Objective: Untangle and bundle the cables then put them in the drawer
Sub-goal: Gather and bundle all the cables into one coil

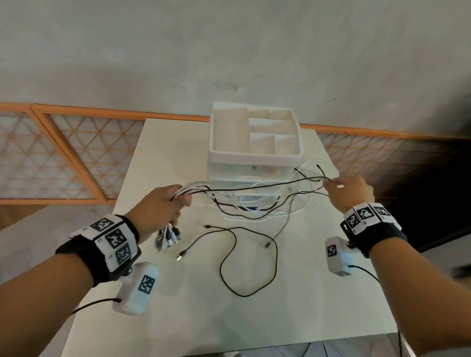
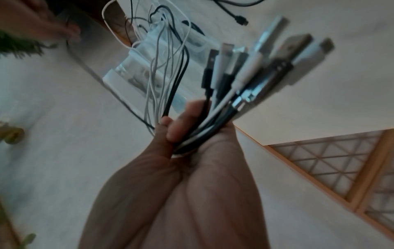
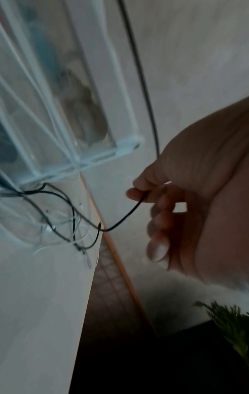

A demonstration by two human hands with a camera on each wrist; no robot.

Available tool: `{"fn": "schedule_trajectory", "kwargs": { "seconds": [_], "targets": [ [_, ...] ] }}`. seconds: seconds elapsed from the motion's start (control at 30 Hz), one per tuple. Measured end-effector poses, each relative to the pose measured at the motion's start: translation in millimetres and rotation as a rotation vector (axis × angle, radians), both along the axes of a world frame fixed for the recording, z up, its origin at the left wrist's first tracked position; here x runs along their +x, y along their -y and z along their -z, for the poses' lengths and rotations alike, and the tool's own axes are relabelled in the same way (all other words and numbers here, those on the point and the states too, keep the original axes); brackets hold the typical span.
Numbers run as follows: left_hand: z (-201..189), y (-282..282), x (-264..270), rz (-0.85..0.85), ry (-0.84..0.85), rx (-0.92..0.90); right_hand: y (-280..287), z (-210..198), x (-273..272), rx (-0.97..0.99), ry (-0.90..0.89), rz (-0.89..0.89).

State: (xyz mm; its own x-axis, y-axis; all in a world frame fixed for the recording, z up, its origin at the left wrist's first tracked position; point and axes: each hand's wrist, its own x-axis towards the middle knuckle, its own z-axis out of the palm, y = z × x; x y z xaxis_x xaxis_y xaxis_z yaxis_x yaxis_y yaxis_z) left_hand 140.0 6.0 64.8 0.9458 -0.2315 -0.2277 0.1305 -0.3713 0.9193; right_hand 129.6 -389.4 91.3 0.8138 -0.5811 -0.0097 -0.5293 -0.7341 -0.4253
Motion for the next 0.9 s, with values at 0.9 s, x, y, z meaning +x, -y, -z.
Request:
{"fn": "schedule_trajectory", "kwargs": {
  "seconds": [0.9],
  "targets": [
    [-53.0,59.5,-14.8,0.376,0.163,0.336,-146.7,19.0,-26.7,0.15,-0.09,-0.815]
  ]
}}
